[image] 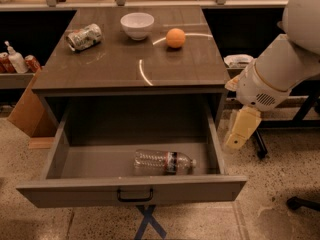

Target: Pick water bottle from top drawer and place on counter

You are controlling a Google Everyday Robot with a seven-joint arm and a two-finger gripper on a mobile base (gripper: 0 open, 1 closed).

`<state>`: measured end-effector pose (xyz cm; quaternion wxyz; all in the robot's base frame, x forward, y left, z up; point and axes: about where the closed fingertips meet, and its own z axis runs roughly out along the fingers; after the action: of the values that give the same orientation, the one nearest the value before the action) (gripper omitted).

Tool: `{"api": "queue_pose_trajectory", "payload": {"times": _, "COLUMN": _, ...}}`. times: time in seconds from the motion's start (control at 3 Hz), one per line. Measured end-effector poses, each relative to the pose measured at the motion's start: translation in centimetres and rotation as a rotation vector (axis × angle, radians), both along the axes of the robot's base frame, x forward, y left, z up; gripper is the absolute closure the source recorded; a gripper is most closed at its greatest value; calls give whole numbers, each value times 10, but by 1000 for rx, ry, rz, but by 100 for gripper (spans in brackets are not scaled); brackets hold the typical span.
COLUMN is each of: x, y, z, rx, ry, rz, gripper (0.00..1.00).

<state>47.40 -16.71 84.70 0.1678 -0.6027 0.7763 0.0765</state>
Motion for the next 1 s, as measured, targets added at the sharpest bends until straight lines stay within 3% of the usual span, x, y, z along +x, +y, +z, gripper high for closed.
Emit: {"api": "queue_pose_trajectory", "payload": {"times": 1.0, "x": 43, "y": 37, "z": -111, "rx": 90, "ry": 52, "rz": -75, "gripper": 0}}
